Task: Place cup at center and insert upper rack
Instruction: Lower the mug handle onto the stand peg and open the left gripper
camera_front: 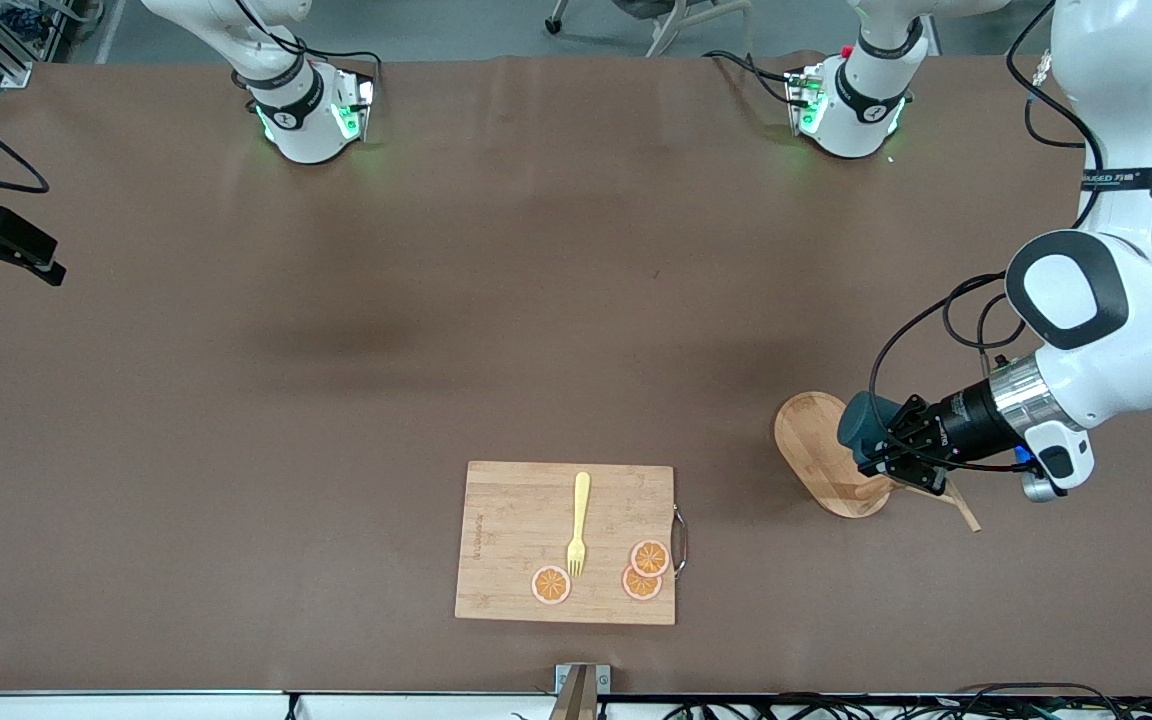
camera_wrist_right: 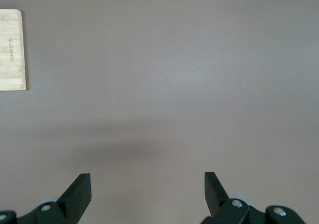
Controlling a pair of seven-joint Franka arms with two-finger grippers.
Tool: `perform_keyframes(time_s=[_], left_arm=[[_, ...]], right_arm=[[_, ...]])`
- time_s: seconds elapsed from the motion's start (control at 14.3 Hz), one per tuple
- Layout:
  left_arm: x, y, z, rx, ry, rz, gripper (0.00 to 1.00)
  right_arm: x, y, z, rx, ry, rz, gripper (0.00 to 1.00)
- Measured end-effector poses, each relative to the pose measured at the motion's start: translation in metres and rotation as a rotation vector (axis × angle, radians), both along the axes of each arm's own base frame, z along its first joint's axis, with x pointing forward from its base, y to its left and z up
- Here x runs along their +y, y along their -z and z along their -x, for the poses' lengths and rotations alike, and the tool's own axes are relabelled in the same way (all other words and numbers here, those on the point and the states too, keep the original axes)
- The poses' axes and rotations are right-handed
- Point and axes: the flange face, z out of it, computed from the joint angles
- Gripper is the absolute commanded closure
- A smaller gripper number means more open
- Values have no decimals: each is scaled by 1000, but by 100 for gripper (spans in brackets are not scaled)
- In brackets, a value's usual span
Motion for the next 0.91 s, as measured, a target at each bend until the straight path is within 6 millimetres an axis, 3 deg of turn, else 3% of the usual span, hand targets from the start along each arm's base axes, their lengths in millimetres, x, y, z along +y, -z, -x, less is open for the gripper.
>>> perform_keyframes(time_s=[0.07, 0.14, 0.35, 0.91], left_arm=[[0, 1, 0, 1, 0, 0, 79], [0, 2, 0, 2, -1, 0, 63], [-1, 1, -1, -4, 6, 0, 3], [-1, -24, -10, -54, 6, 4, 0]], right_arm=[[0, 0, 0, 0, 0, 0, 0], [0, 0, 0, -1, 0, 0, 0], [0, 0, 0, -1, 0, 0, 0], [0, 0, 0, -1, 0, 0, 0]])
